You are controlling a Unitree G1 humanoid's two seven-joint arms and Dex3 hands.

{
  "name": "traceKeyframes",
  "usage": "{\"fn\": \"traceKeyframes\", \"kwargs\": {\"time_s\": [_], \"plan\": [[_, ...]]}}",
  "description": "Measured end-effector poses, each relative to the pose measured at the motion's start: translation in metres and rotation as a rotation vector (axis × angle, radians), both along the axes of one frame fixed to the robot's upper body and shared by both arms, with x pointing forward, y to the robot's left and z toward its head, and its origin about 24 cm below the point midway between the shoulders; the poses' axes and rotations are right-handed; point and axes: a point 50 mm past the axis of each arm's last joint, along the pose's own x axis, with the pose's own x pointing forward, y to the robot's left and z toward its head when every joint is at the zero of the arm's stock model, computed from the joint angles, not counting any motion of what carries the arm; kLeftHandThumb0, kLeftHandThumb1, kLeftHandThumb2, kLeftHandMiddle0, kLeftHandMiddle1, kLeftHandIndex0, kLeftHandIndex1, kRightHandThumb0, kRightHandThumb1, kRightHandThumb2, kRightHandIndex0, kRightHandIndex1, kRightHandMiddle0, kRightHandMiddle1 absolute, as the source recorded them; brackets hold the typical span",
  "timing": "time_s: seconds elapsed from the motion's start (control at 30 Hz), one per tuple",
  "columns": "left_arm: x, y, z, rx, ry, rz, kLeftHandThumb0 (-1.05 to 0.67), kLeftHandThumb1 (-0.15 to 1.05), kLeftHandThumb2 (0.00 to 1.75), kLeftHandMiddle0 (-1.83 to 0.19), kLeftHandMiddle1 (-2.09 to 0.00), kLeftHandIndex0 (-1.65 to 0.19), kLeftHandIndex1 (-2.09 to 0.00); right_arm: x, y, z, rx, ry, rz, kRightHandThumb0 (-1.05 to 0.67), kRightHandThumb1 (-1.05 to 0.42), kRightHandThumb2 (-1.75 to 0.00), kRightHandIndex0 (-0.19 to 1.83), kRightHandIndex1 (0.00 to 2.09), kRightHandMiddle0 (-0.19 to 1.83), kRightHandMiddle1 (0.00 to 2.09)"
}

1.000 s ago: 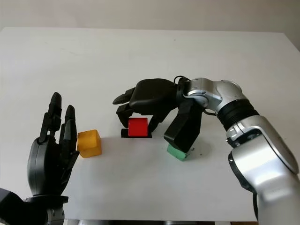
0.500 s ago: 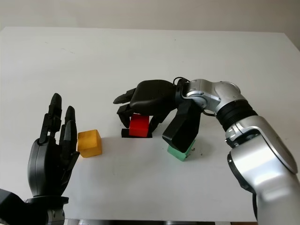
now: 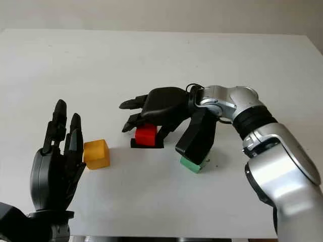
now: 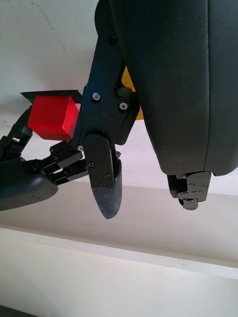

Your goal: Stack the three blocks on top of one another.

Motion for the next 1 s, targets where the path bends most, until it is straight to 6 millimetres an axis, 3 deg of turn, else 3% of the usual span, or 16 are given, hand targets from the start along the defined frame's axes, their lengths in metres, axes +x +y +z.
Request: {"fn": "traceKeyframes", "kwargs": {"time_s": [0.37, 0.8, 1.0], "plan": [[0.0, 0.001, 0.0, -0.005, -0.002, 0.001, -0.51, 1.05, 0.45, 0.01, -0.05, 0.01, -0.06, 0.006, -0.007, 0.029, 0.007, -0.058, -0.05, -0.58, -0.9, -0.04, -0.1, 0.03, 0.04, 0.14], [0.002, 0.003, -0.001, -0.005, -0.001, -0.004, -0.51, 1.05, 0.46, 0.02, -0.05, 0.02, -0.05, -0.003, -0.044, 0.094, 0.1, -0.176, -0.173, -0.67, -0.92, -0.06, -0.12, 0.05, 0.02, 0.1], [0.002, 0.005, -0.001, -0.014, -0.006, -0.008, -0.51, 1.05, 0.45, 0.02, -0.05, 0.01, -0.05, -0.009, -0.069, 0.092, 0.368, -0.144, -0.259, -0.7, -1.04, -0.22, -0.08, 0.06, -0.01, 0.06]]}}
